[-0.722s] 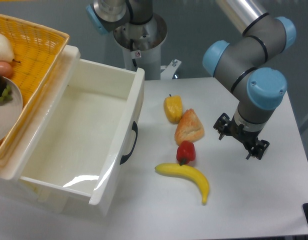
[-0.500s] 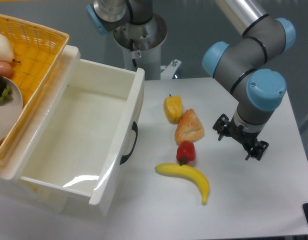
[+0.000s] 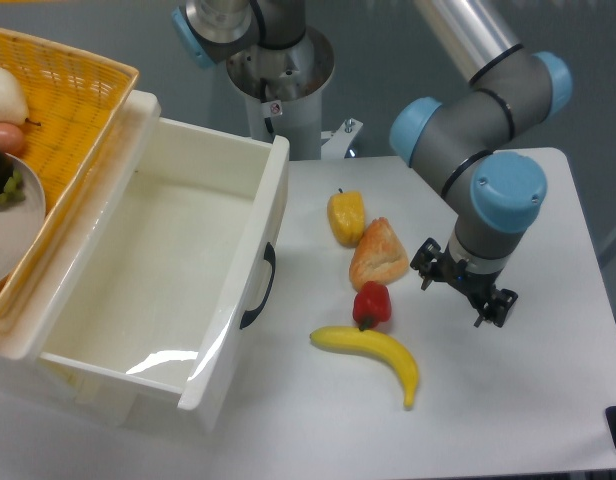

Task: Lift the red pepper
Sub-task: 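Move the open gripper toward the red pepper beside the bread, then lower the gripper down over the red pepper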

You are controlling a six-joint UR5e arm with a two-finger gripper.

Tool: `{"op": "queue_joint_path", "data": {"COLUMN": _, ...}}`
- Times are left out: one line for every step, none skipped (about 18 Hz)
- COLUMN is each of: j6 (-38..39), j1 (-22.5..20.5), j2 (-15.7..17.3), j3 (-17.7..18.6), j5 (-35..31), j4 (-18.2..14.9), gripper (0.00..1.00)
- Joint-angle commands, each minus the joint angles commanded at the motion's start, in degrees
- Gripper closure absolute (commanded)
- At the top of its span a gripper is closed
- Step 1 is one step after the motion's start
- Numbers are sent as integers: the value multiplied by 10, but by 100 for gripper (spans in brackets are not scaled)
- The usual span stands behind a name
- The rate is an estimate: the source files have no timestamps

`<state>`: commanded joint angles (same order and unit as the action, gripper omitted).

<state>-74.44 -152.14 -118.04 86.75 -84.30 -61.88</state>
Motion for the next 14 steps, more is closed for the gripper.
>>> {"op": "queue_joint_path", "data": {"j6": 4, "j1": -1, "j2": 0, "j3": 1, "j5": 0, "j4": 0, "gripper": 0}}
{"op": "queue_joint_path", "data": {"j6": 6, "j1": -1, "j2": 0, "j3": 3, "j5": 0, "j4": -1, "gripper": 0}}
{"op": "queue_joint_path", "data": {"j6": 7, "j1": -2, "j2": 0, "j3": 4, "j5": 0, "j4": -1, "gripper": 0}}
{"op": "queue_joint_path", "data": {"j6": 6, "j1": -6, "j2": 1, "j3": 6, "j5": 2, "j4": -1, "gripper": 0}}
{"op": "queue_joint_path", "data": {"j6": 7, "j1": -9, "j2": 1, "j3": 10, "j5": 6, "j4": -1, "gripper": 0}}
{"op": "queue_joint_path", "data": {"j6": 8, "j1": -10, "j2": 1, "j3": 13, "j5": 24, "j4": -1, "gripper": 0}}
{"op": "queue_joint_path", "data": {"j6": 14, "j1": -13, "j2": 1, "j3": 20, "j5": 42, "j4": -2, "gripper": 0}}
{"op": "queue_joint_path", "data": {"j6": 33, "j1": -19, "j2": 1, "j3": 31, "j5": 59, "j4": -2, "gripper": 0}}
{"op": "queue_joint_path", "data": {"j6": 57, "j1": -21, "j2": 0, "j3": 39, "j5": 76, "j4": -1, "gripper": 0}}
{"op": "queue_joint_path", "data": {"j6": 75, "j1": -24, "j2": 0, "j3": 41, "j5": 89, "j4": -2, "gripper": 0}}
{"op": "queue_joint_path", "data": {"j6": 88, "j1": -25, "j2": -1, "j3": 46, "j5": 93, "j4": -2, "gripper": 0}}
{"op": "queue_joint_path", "data": {"j6": 91, "j1": -25, "j2": 0, "j3": 56, "j5": 93, "j4": -2, "gripper": 0}}
{"op": "queue_joint_path", "data": {"j6": 91, "j1": -26, "j2": 0, "j3": 63, "j5": 93, "j4": -2, "gripper": 0}}
{"op": "queue_joint_path", "data": {"j6": 91, "j1": -25, "j2": 1, "j3": 70, "j5": 93, "j4": -2, "gripper": 0}}
